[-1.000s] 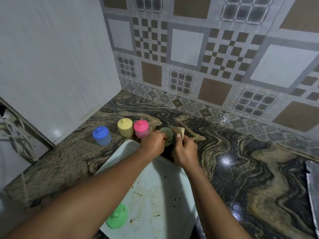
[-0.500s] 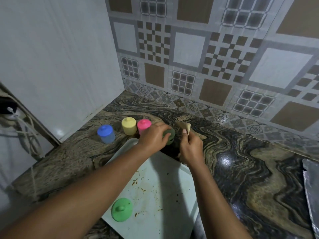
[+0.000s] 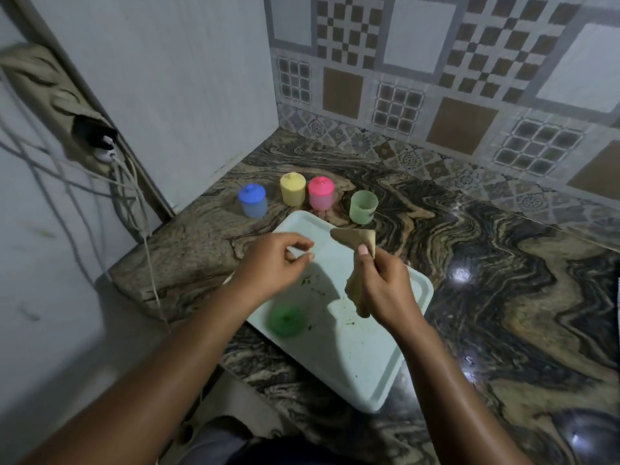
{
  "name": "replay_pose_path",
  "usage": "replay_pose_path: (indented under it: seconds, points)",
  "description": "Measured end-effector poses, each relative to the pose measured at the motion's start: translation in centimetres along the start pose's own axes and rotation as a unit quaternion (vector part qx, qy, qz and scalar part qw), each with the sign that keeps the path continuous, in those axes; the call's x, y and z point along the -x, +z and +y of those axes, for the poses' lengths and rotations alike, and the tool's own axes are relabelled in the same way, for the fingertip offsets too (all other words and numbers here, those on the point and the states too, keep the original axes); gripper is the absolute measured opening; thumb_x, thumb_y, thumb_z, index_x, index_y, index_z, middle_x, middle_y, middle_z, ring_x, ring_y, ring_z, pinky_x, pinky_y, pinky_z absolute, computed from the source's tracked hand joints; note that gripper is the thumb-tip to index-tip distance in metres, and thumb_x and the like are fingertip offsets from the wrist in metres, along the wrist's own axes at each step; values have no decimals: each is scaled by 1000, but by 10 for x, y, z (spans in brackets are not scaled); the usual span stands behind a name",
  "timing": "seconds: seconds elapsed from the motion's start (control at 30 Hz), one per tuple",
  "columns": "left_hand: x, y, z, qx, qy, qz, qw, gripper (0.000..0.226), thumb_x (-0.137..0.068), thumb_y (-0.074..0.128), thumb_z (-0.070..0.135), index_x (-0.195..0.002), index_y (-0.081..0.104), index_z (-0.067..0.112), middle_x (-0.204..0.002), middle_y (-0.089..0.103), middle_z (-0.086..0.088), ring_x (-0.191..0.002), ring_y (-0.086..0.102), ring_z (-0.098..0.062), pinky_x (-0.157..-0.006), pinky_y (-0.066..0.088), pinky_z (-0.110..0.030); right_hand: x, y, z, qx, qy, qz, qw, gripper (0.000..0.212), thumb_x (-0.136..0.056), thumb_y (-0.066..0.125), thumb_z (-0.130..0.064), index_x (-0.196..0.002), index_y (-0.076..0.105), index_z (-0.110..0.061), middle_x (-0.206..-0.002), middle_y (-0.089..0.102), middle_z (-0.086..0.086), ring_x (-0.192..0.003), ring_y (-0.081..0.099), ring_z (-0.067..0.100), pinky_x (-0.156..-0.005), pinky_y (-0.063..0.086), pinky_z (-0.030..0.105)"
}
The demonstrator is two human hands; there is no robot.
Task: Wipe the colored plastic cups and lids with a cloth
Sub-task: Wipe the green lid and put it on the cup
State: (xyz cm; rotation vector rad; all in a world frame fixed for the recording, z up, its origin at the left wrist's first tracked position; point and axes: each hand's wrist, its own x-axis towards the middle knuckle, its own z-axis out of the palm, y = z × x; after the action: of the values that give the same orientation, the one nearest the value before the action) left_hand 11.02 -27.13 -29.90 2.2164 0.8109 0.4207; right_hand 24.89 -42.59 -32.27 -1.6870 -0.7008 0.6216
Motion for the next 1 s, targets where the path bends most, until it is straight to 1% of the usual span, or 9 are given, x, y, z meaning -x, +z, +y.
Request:
replay_pose_path:
  seconds: [0.07,0.2,0.33,0.4,0.53,0.67,0.8,0.9,1.0]
  points:
    - [22,12,-17,-33,-28,-32,999,27,-91,73,29,-117,74,23,-115,72,9,-98,68,-12,-91,56,-36,19,9,4,11,18,-31,999,66,-94,43,-61,-101,62,3,-54,46,14,-46,47,26,-43,47,59]
    - [53,34,-45,-112,-43,-87,989,44,-89,71,29,-131,66,19,-128,66,1,-119,61,-20,-100,52,-37,47,22,13,46,24,-50,997,53,-101,42,-50,-95,66,-3,-62,58,29,-47,56,40,-45,51,56]
    - [65,48,-61,-178,-59,-114,976,46,-89,66,28,-135,62,26,-128,63,4,-119,58,-22,-92,55,-42,60,32,20,103,-9,-70,992,34,-106,38,-42,-103,72,-42,-63,57,27,-53,56,41,-49,50,50]
    - [67,50,-66,-204,-56,-108,971,43,-91,62,18,-134,62,24,-128,63,4,-119,58,-22,-91,55,-41,63,34,19,105,-15,-73,992,37,-109,37,-35,-107,68,-56,-64,55,29,-55,55,43,-52,50,49]
    - [71,53,-72,-207,-55,-66,975,40,-92,58,7,-129,66,18,-126,66,0,-117,60,-22,-91,55,-39,65,35,16,107,-13,-90,990,39,-108,33,-35,-127,62,-54,-64,50,29,-54,52,40,-55,49,47]
    - [76,55,-79,-183,-41,-22,982,28,-90,64,10,-115,73,18,-114,70,2,-107,64,-22,-86,57,-39,64,34,18,104,-7,-91,990,39,-108,34,-34,-128,61,-54,-65,50,30,-54,49,38,-55,49,47]
    - [73,52,-67,-13,-80,75,994,13,-84,78,14,-96,75,18,-107,70,9,-99,69,-18,-89,53,-27,64,33,15,64,9,-81,995,39,-102,34,-48,-119,69,-44,-57,44,21,-50,45,26,-55,50,48]
    - [67,38,-39,184,-174,85,963,12,-83,82,21,-86,74,29,-99,74,19,-88,74,-12,-72,63,-41,62,35,9,14,43,-77,996,57,-96,41,-60,-78,59,-10,-54,46,14,-49,45,22,-51,46,56]
    - [66,22,-8,301,-208,89,926,6,-84,81,17,-88,77,19,-101,78,7,-81,76,-10,-62,63,-39,62,31,-7,-67,34,-92,993,54,-106,43,-44,-83,58,2,-53,55,23,-50,53,46,-56,49,64]
